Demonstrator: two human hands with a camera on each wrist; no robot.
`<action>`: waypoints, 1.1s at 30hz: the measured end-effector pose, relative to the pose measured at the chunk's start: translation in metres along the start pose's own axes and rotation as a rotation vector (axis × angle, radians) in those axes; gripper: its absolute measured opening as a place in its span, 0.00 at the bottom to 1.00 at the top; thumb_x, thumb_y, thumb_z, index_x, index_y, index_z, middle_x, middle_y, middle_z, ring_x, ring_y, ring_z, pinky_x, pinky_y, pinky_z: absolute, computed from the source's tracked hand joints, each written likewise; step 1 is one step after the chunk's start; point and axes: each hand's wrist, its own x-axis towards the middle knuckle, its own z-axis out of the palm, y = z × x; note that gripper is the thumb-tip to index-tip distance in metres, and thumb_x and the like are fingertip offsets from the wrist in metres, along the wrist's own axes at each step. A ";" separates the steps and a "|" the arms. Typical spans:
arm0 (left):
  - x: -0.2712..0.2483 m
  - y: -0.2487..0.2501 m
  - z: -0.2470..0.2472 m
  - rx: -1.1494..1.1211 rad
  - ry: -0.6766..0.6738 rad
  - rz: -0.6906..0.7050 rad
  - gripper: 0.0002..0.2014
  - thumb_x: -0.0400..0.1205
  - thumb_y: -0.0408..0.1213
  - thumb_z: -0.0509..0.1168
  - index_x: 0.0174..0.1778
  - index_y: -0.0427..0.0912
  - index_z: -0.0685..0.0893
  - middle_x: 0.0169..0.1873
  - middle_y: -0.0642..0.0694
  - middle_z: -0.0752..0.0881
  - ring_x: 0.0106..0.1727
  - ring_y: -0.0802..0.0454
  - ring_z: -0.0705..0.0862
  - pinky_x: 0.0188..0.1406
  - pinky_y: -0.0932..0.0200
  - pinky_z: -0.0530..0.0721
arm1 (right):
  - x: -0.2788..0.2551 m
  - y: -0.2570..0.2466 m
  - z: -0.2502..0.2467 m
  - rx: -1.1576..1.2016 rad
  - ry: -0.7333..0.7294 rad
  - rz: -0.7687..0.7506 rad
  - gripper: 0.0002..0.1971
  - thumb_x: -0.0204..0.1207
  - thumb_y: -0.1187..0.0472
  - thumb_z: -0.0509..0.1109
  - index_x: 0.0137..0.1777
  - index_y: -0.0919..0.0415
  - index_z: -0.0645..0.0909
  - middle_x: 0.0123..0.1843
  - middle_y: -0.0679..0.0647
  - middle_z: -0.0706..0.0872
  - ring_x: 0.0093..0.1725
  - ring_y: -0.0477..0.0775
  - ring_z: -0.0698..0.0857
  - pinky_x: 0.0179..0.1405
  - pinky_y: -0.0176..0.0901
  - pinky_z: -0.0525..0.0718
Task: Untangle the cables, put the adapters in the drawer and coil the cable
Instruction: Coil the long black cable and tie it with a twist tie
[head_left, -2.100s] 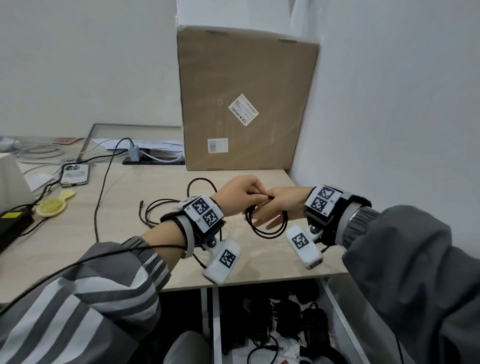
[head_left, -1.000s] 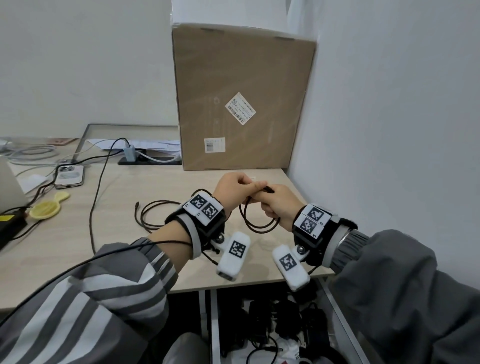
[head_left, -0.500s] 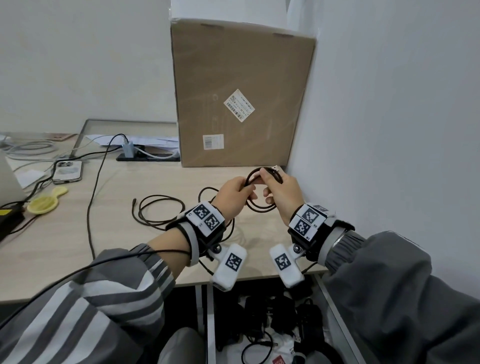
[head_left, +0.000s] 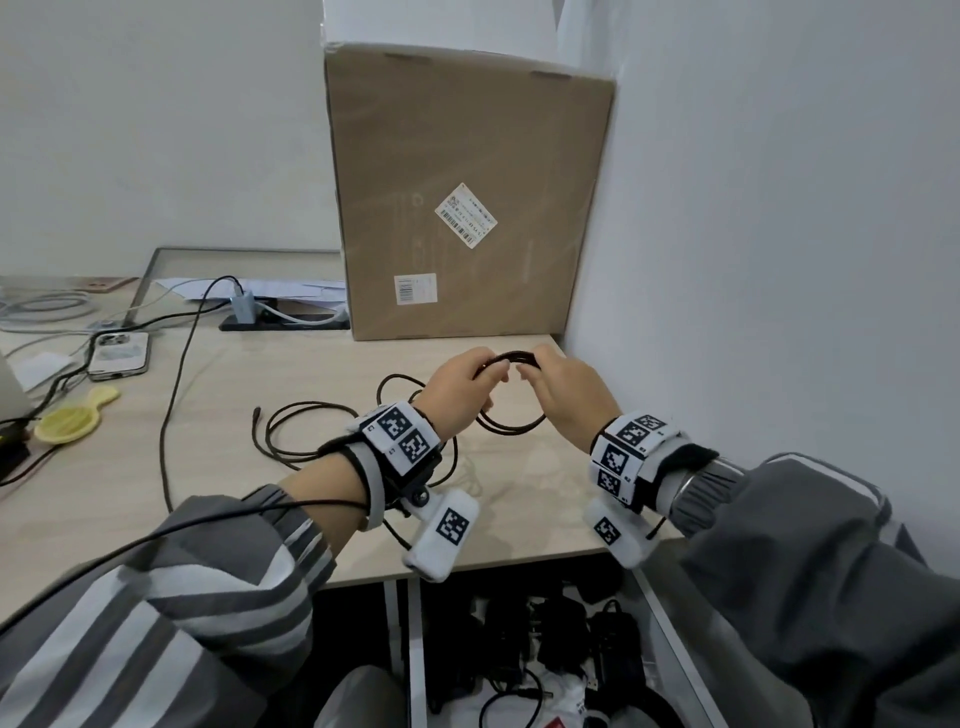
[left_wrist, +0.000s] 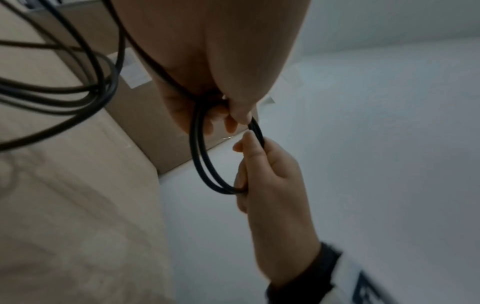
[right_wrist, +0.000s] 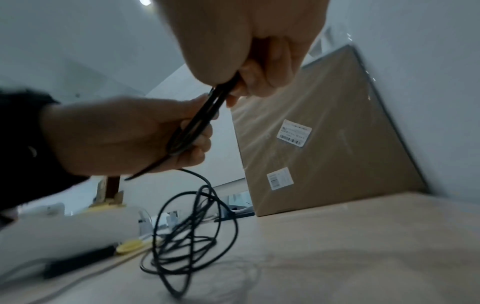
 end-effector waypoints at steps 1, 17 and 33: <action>-0.001 -0.002 0.002 -0.130 -0.008 -0.060 0.11 0.87 0.40 0.57 0.42 0.41 0.80 0.28 0.47 0.79 0.30 0.54 0.79 0.37 0.62 0.78 | -0.001 0.001 0.000 0.088 0.042 0.013 0.14 0.86 0.55 0.56 0.53 0.66 0.76 0.40 0.61 0.84 0.39 0.64 0.81 0.39 0.55 0.75; -0.009 0.012 0.005 -0.153 -0.185 -0.103 0.14 0.88 0.39 0.52 0.36 0.44 0.72 0.27 0.49 0.71 0.27 0.54 0.69 0.32 0.59 0.72 | -0.005 0.001 -0.023 0.421 -0.308 0.092 0.15 0.79 0.64 0.67 0.65 0.57 0.75 0.58 0.48 0.84 0.59 0.45 0.82 0.60 0.37 0.76; -0.012 -0.002 0.011 -0.626 -0.146 -0.221 0.20 0.89 0.45 0.50 0.34 0.41 0.74 0.25 0.47 0.76 0.33 0.50 0.81 0.51 0.55 0.78 | -0.006 -0.013 0.002 0.574 0.161 0.281 0.13 0.83 0.64 0.57 0.40 0.60 0.79 0.33 0.49 0.76 0.33 0.49 0.73 0.34 0.37 0.70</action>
